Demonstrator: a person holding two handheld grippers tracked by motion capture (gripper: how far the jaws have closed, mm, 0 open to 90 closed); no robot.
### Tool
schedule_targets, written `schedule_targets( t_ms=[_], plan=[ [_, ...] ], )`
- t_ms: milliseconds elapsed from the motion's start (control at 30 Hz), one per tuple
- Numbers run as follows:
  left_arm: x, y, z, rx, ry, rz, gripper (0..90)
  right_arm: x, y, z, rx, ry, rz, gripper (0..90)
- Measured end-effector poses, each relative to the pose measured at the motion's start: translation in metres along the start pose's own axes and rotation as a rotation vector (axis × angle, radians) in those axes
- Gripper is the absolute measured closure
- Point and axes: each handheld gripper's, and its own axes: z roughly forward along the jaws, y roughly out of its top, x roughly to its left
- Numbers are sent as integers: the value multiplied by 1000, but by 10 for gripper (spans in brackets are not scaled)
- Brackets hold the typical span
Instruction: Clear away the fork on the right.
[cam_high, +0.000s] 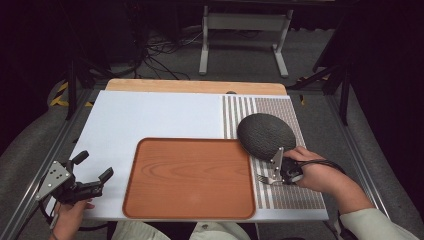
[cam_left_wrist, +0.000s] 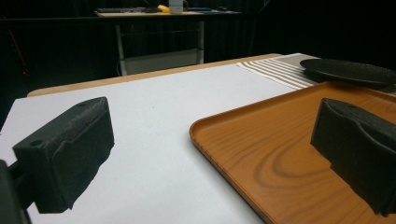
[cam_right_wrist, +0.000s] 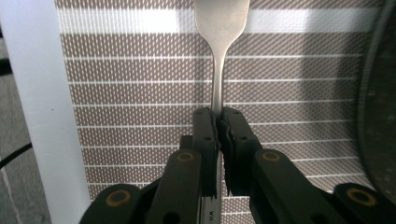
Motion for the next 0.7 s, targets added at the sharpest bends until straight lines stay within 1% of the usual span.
schedule_targets(
  t_ms=[133, 167, 267, 300, 333, 467, 533, 700],
  plan=[
    [0, 0, 0, 0, 0, -1, 0, -1, -1, -9, -38, -15, 28, 847],
    [1, 0, 0, 0, 1, -1, 0, -2, -1, -11, -57, -22, 29, 847],
    [1, 0, 0, -1, 1, -2, 0, -2, -1, -15, -70, -23, 36, 847],
    [1, 0, 0, -1, 0, -2, 0, -3, -1, -17, -93, -32, 41, 847],
    [1, 0, 0, 0, 0, -2, 0, -2, -1, -20, -99, -32, 53, 847],
    [0, 0, 0, 0, -1, -1, 0, -4, -1, -28, -145, -63, 63, 847],
    [0, 0, 0, 0, 0, -2, 0, -4, -2, -34, -182, -80, 89, 847],
    [0, 0, 0, -2, 2, -3, 0, -6, -3, -44, -249, -109, 108, 847]
  ],
)
